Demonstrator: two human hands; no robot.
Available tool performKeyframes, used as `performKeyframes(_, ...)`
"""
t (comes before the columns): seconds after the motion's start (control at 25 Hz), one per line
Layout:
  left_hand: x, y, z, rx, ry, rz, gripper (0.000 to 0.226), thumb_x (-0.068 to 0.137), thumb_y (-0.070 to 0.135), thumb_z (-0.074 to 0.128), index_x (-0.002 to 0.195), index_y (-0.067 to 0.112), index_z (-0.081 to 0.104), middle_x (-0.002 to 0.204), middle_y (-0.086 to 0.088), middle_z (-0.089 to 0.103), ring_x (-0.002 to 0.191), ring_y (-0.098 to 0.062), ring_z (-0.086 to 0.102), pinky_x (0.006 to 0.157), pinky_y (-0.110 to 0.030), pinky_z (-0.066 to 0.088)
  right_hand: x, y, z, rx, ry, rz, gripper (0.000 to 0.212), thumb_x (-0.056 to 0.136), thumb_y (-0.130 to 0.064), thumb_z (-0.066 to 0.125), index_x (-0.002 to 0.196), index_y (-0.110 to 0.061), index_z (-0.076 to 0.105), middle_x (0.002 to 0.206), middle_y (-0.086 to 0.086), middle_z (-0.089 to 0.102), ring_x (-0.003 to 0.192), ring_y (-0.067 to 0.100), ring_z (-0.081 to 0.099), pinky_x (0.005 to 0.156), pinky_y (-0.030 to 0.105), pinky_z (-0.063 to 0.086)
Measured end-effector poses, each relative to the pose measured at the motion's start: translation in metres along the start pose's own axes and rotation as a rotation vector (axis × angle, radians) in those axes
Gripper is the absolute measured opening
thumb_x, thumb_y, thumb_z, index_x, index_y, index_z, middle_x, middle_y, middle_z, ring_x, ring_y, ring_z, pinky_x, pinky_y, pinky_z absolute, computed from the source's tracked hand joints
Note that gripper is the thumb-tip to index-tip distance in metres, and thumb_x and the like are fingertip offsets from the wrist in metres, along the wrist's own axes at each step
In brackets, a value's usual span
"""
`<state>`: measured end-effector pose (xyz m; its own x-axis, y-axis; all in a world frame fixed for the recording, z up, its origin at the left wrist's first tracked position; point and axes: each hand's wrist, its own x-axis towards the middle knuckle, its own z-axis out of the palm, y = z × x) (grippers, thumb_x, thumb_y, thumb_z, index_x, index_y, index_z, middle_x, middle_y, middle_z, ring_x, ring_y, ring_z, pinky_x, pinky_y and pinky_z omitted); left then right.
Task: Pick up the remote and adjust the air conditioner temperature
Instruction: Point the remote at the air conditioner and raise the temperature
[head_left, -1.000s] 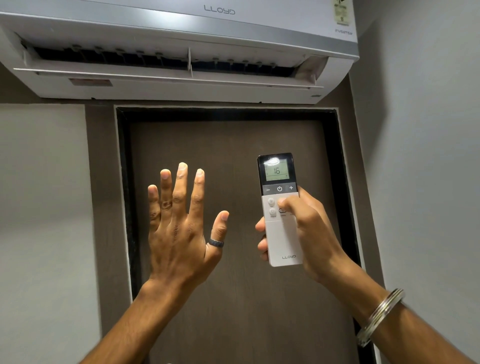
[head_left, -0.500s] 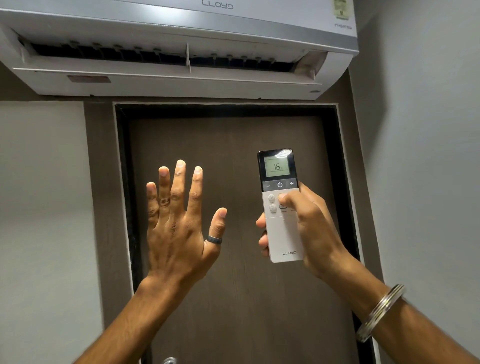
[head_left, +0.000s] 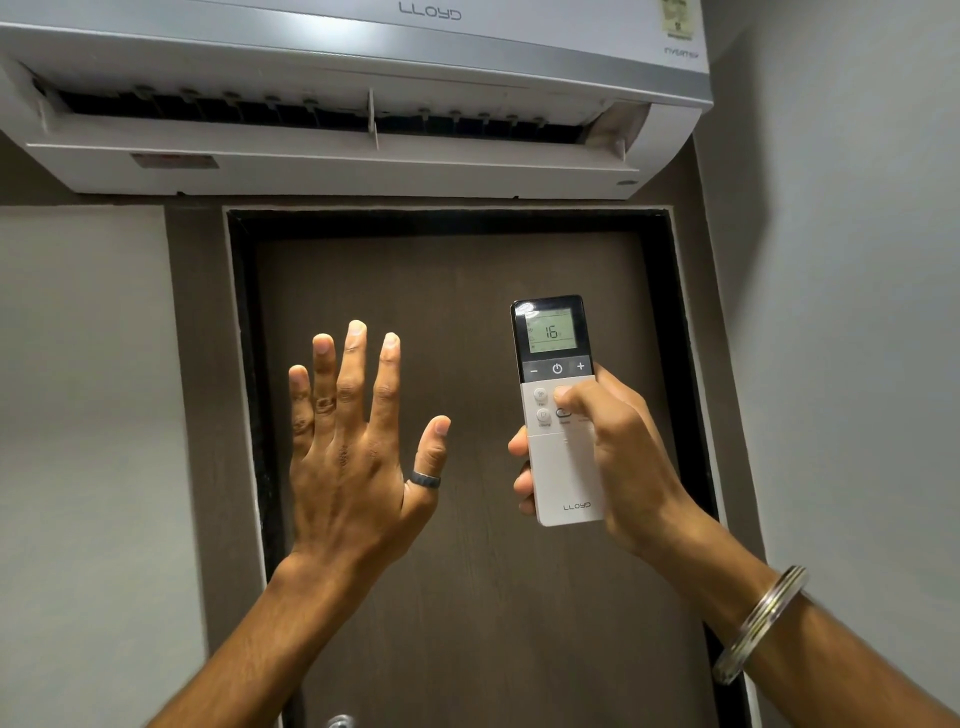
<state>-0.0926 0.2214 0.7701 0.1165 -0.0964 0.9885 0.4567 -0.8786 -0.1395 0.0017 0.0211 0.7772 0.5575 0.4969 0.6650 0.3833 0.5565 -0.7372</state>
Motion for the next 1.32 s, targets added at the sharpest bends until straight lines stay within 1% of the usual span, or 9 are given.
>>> performKeyframes(0.2,-0.001,0.001,-0.001,-0.009,-0.006,-0.004,0.08,0.101,0.06,0.033,0.165,0.014,0.023,0.175,-0.013,0.01,0.163,-0.033,-0.001,0.132,-0.05,-0.004,0.0,-0.002,0.001,0.005,0.005,-0.001,0.026,0.086,-0.029,0.049,0.105,-0.014,0.059,0.075,0.021,0.072,0.055,0.039,0.065,0.05,0.043,0.058)
performKeyframes(0.28,-0.002,0.001,-0.002,-0.009,-0.009,-0.006,0.08,0.101,0.06,0.033,0.165,0.014,0.023,0.175,-0.013,0.01,0.163,-0.033,-0.001,0.132,-0.05,-0.003,0.001,-0.003,0.001,0.007,0.005,0.012,0.029,0.087,-0.034,0.049,0.105,-0.013,0.058,0.075,0.021,0.072,0.055,0.038,0.066,0.051,0.043,0.059)
performKeyframes(0.36,-0.002,0.001,-0.002,-0.01,-0.014,-0.008,0.08,0.101,0.06,0.033,0.165,0.014,0.022,0.176,-0.013,0.01,0.163,-0.032,-0.001,0.132,-0.05,-0.003,0.001,-0.002,0.001,0.01,0.013,0.055,0.044,0.089,-0.045,0.047,0.109,-0.009,0.059,0.076,0.02,0.074,0.055,0.038,0.068,0.057,0.044,0.06)
performKeyframes(0.44,-0.003,0.001,-0.003,-0.01,-0.016,-0.008,0.08,0.101,0.06,0.035,0.165,0.014,0.022,0.175,-0.013,0.01,0.163,-0.032,-0.002,0.133,-0.049,-0.004,0.001,-0.001,0.001,0.003,0.043,0.084,0.053,0.096,-0.049,0.042,0.115,-0.002,0.059,0.076,0.02,0.074,0.054,0.037,0.068,0.058,0.043,0.059)
performKeyframes(0.56,-0.004,0.001,-0.003,-0.005,-0.014,-0.008,0.08,0.101,0.06,0.035,0.165,0.014,0.023,0.175,-0.013,0.01,0.163,-0.032,-0.001,0.133,-0.047,-0.006,-0.001,-0.001,0.003,-0.019,0.101,0.048,0.04,0.108,-0.038,0.037,0.104,-0.006,0.061,0.073,0.022,0.074,0.051,0.038,0.066,0.052,0.043,0.057)
performKeyframes(0.64,-0.004,0.002,-0.003,-0.004,-0.019,-0.007,0.08,0.101,0.06,0.034,0.165,0.014,0.023,0.175,-0.013,0.01,0.163,-0.032,-0.001,0.132,-0.046,-0.006,-0.003,-0.002,0.003,-0.067,0.131,0.006,0.036,0.11,-0.035,0.037,0.096,-0.013,0.061,0.072,0.02,0.075,0.05,0.038,0.068,0.049,0.042,0.059)
performKeyframes(0.76,-0.005,0.002,-0.004,0.002,-0.026,-0.006,0.08,0.101,0.061,0.033,0.165,0.014,0.022,0.175,-0.014,0.01,0.163,-0.032,-0.002,0.132,-0.045,-0.007,-0.006,-0.004,0.003,-0.094,0.167,-0.003,0.036,0.11,-0.036,0.037,0.093,-0.015,0.06,0.069,0.018,0.075,0.049,0.036,0.069,0.048,0.042,0.059)
performKeyframes(1.12,-0.005,0.008,-0.003,-0.04,-0.022,-0.017,0.08,0.101,0.06,0.035,0.165,0.014,0.023,0.175,-0.014,0.011,0.163,-0.032,-0.001,0.132,-0.044,-0.009,-0.011,-0.008,0.005,-0.038,0.172,0.048,0.039,0.11,-0.038,0.037,0.098,-0.011,0.062,0.068,0.015,0.074,0.048,0.031,0.068,0.048,0.038,0.06)
performKeyframes(1.32,-0.002,0.008,-0.004,-0.052,-0.013,-0.018,0.079,0.101,0.059,0.034,0.165,0.014,0.023,0.175,-0.014,0.011,0.163,-0.033,0.0,0.132,-0.043,-0.01,-0.014,-0.011,0.01,-0.034,0.198,0.005,0.038,0.109,-0.036,0.039,0.091,-0.013,0.063,0.072,0.024,0.074,0.048,0.028,0.07,0.043,0.035,0.059)
